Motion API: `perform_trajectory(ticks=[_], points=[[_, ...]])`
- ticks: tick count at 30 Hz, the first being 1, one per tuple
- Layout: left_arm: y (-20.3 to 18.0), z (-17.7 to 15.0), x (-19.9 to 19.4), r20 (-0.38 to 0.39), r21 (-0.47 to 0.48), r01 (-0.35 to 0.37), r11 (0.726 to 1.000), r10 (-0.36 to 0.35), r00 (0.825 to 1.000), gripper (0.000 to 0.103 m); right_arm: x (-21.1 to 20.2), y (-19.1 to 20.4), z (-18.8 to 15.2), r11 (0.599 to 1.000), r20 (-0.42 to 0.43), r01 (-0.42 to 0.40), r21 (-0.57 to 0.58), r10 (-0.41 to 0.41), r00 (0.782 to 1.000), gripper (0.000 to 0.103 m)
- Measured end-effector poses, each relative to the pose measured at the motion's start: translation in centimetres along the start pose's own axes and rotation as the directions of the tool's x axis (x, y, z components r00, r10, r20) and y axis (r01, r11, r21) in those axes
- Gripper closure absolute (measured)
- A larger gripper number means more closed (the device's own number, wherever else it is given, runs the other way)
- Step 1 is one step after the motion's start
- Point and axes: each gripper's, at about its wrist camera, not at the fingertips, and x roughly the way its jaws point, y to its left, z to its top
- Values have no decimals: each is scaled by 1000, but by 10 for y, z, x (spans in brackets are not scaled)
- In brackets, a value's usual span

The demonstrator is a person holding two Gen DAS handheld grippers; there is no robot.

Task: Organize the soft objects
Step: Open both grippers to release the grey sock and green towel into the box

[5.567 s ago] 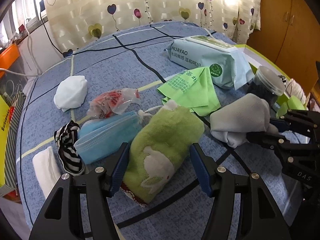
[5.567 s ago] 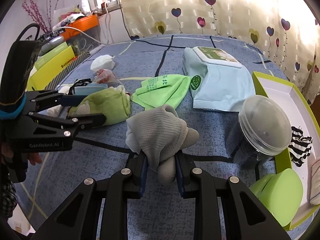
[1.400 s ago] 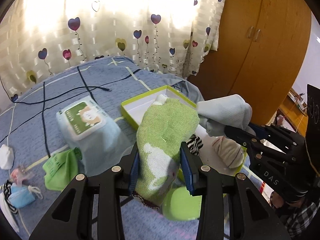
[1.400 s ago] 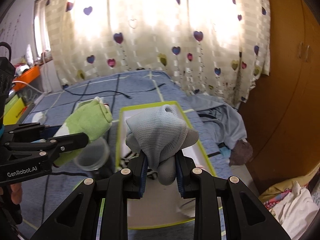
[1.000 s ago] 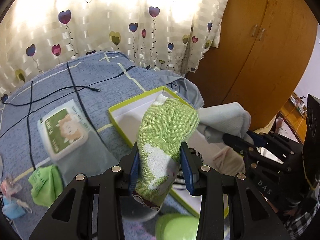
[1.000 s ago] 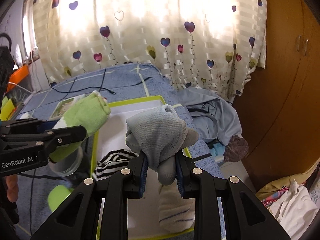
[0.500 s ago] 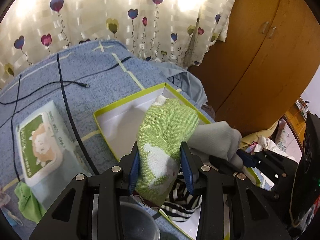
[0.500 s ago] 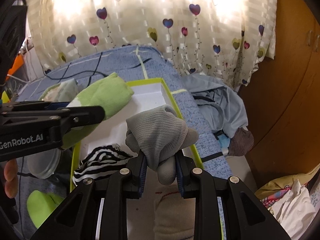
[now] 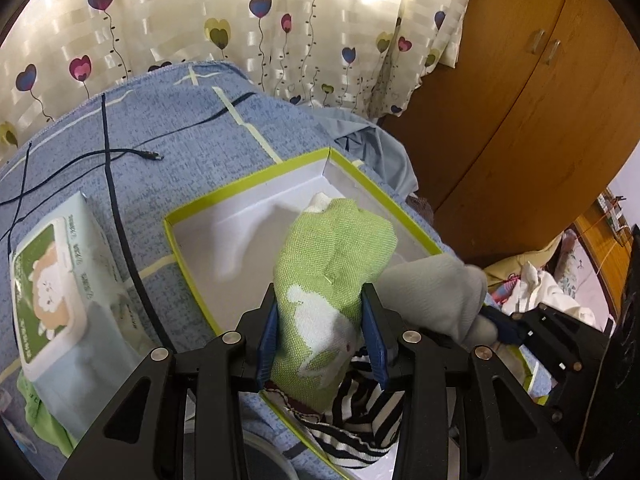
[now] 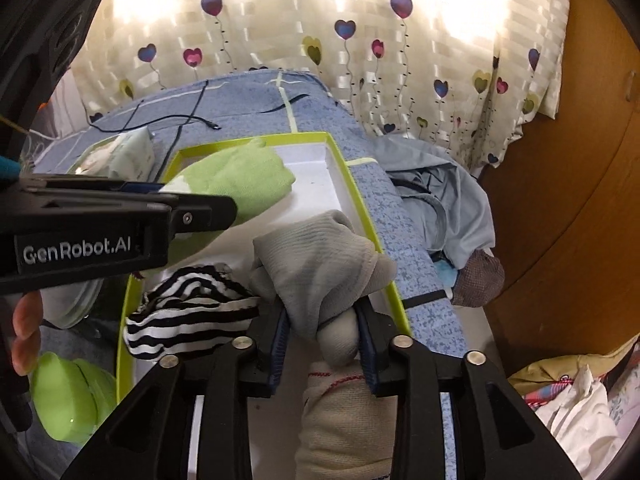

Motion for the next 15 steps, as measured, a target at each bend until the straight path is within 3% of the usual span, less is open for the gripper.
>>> perform_trajectory(ticks=[10,15], points=[[0,-3,4,-24,-13,12,1000,-12,1000,63,-2,-6,-3,999,10,-42,34,41,999,37],[-3,-4,1,-24,-5,8,1000,-8,1000,62,-6,-3,-4,999,18,-38,37,37,999,32]])
